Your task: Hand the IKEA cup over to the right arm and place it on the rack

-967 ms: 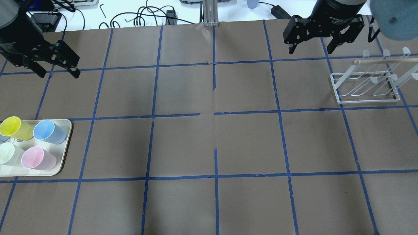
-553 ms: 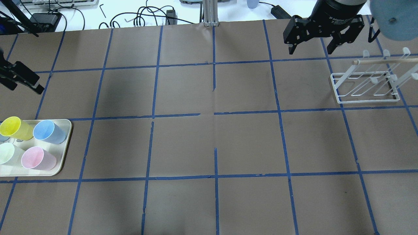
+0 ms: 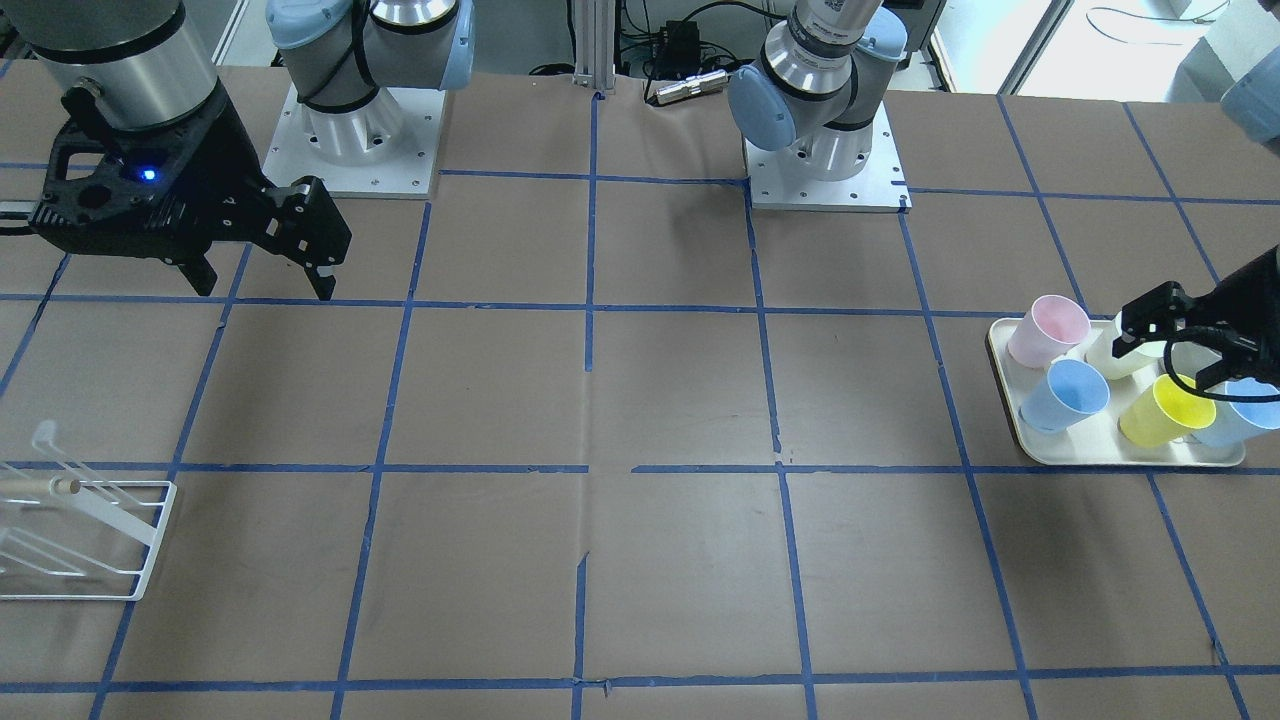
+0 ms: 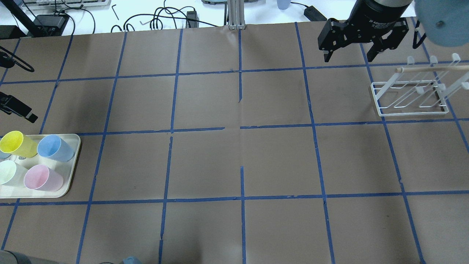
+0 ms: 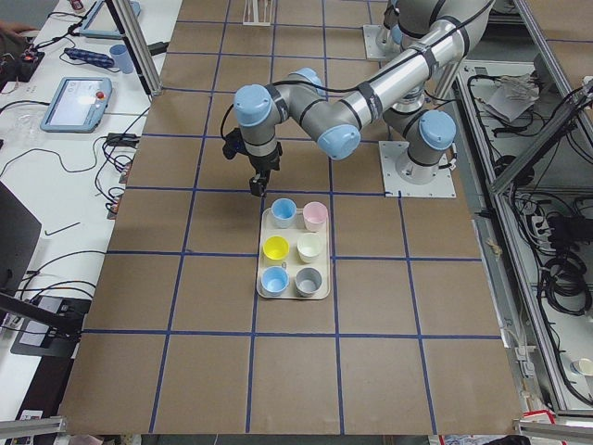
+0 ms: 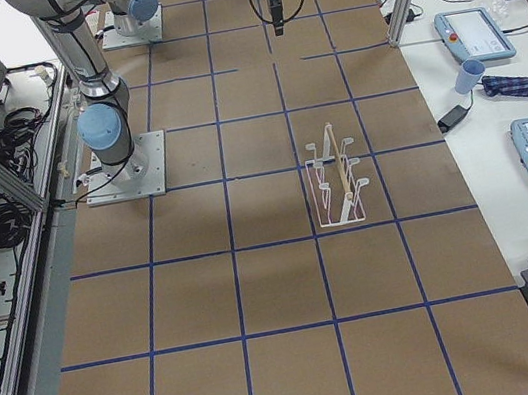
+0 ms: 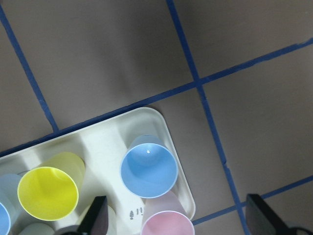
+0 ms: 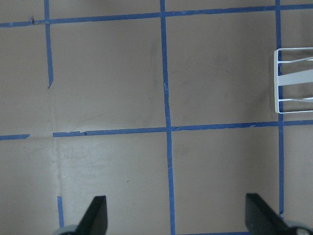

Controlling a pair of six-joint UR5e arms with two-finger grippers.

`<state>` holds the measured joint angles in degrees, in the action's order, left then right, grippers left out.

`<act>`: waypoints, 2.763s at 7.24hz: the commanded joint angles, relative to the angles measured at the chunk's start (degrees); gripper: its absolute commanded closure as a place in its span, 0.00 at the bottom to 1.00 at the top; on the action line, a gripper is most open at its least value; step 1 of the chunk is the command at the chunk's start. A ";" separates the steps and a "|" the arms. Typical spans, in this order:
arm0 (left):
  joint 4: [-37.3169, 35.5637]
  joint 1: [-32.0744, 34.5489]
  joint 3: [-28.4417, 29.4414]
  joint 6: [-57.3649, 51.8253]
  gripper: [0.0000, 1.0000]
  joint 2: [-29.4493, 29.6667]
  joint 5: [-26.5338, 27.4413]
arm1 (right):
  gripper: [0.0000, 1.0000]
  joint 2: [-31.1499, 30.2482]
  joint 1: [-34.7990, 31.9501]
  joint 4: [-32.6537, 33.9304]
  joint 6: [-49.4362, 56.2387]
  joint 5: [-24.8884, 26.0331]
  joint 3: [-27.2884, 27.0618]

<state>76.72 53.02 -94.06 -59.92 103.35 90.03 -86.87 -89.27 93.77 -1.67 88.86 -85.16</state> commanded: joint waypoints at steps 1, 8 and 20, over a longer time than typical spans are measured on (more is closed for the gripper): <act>-6.31 -1.24 -2.96 -3.79 0.00 2.98 -0.21 | 0.00 0.03 -0.03 0.00 0.00 0.00 -0.01; -13.93 -4.24 -8.14 -8.18 0.00 6.16 -0.65 | 0.00 -0.32 0.06 0.00 0.00 0.00 -0.45; -15.11 -4.41 -10.79 -7.58 1.00 6.51 -0.47 | 0.00 -0.32 0.06 -0.08 -0.09 0.00 -0.54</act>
<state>61.68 48.60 -104.86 -67.55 109.86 89.58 -87.19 -89.18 93.76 -1.69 88.86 -85.67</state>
